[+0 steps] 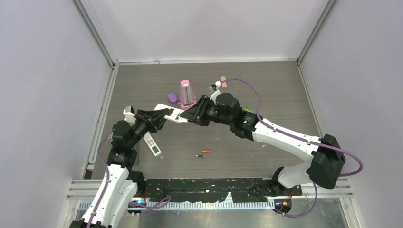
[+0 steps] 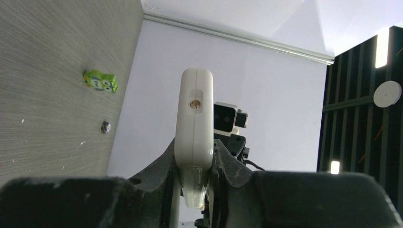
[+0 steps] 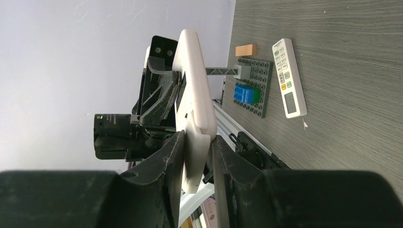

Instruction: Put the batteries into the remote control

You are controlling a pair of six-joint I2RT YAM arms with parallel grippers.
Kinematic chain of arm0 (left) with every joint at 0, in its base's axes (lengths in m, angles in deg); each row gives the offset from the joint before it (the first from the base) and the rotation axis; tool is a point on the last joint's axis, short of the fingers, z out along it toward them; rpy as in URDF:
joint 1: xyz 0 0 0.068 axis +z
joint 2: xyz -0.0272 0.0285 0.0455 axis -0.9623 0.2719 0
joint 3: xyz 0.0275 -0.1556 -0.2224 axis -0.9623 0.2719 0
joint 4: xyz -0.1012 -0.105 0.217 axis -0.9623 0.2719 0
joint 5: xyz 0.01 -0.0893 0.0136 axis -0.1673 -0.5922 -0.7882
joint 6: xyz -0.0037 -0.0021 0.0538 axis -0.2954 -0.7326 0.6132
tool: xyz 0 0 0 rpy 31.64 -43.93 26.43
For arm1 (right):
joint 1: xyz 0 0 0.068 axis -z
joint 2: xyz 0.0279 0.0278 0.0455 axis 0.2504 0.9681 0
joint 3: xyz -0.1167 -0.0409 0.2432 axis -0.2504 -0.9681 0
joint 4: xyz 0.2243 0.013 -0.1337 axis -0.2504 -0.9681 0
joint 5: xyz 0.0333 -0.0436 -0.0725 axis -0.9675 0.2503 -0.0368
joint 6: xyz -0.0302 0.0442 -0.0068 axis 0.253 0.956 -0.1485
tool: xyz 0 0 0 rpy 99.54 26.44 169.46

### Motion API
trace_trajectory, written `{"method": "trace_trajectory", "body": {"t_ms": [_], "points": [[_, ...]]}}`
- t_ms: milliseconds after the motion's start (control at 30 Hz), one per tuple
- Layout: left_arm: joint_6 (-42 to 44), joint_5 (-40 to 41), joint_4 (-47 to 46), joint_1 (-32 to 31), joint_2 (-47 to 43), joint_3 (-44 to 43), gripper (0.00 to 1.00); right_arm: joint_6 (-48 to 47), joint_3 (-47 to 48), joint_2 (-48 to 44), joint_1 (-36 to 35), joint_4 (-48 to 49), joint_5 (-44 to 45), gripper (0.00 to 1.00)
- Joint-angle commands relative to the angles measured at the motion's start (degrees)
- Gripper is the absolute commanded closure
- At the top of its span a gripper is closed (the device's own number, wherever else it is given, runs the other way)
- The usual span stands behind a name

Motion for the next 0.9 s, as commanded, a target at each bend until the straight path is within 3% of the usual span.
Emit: {"method": "trace_trajectory", "body": {"t_ms": [0,433,700,867], "points": [[4.6,2.8,-1.3,0.6,0.5,-2.4,1.0,0.2,-0.8,-3.6,0.2,5.2,-1.4,0.95],[12.4,1.1,-1.0,0.6,1.3,-5.5,1.0,5.4,-3.7,-4.3,1.0,18.8,-3.7,0.95],[15.4,0.6,-1.5,0.6,2.6,-7.4,1.0,6.4,-5.6,-6.2,1.0,20.5,-4.1,0.95],[16.6,0.3,-1.9,0.6,2.6,-8.0,1.0,7.5,-5.9,-5.4,1.1,22.2,-4.4,0.87]]}}
